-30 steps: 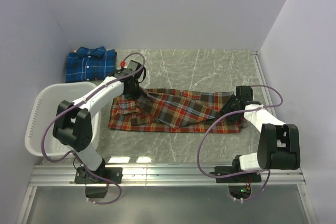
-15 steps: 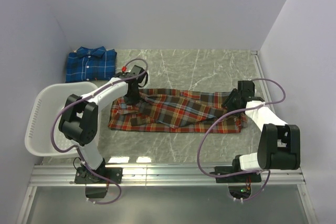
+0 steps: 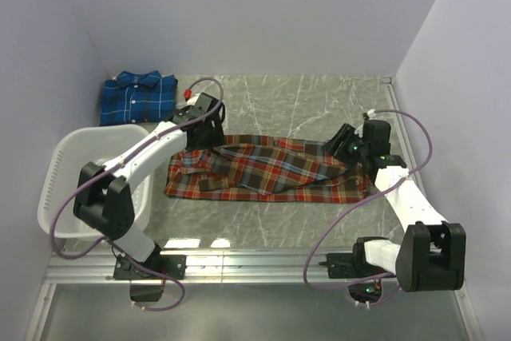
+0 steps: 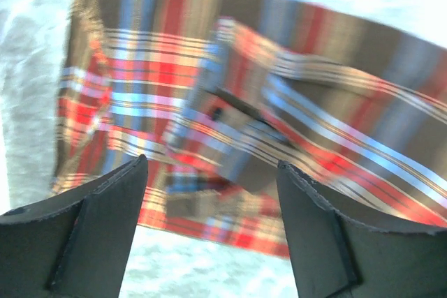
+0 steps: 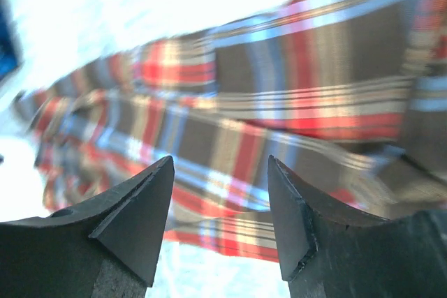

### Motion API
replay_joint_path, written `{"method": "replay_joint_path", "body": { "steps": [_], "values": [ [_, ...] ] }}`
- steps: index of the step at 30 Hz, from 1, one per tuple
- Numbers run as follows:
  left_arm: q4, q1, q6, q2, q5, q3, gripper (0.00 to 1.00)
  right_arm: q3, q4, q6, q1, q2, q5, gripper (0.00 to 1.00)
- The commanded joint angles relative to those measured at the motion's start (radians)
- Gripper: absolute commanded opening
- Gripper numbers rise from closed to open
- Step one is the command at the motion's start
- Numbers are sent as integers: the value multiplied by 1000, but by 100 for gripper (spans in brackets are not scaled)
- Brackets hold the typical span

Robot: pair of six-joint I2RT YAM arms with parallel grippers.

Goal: Fold and stack the long sleeve shirts
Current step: Fold the shirt

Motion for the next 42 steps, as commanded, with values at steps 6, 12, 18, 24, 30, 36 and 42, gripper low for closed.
{"method": "replay_joint_path", "body": {
  "steps": [6,12,18,24,30,36,42],
  "values": [
    [301,-228,114,-111,274,-76,70,-94,200,26,45,83,-197,63],
    [432,-334,252,113,535,-17,69,-87,237,43,33,195,-172,61],
    [384,-374,341,315,676,51,55,-102,260,66,-74,322,-192,57],
    [311,-374,361,379,694,-1,50,-113,255,95,-189,358,-165,56],
    [308,-378,364,291,686,-47,55,-127,300,153,-260,304,-111,56],
    [332,-375,294,121,585,-28,71,-142,407,210,-260,177,-97,55],
    [421,-227,197,18,523,-64,74,-72,478,242,-260,215,-126,55]
  ]
}}
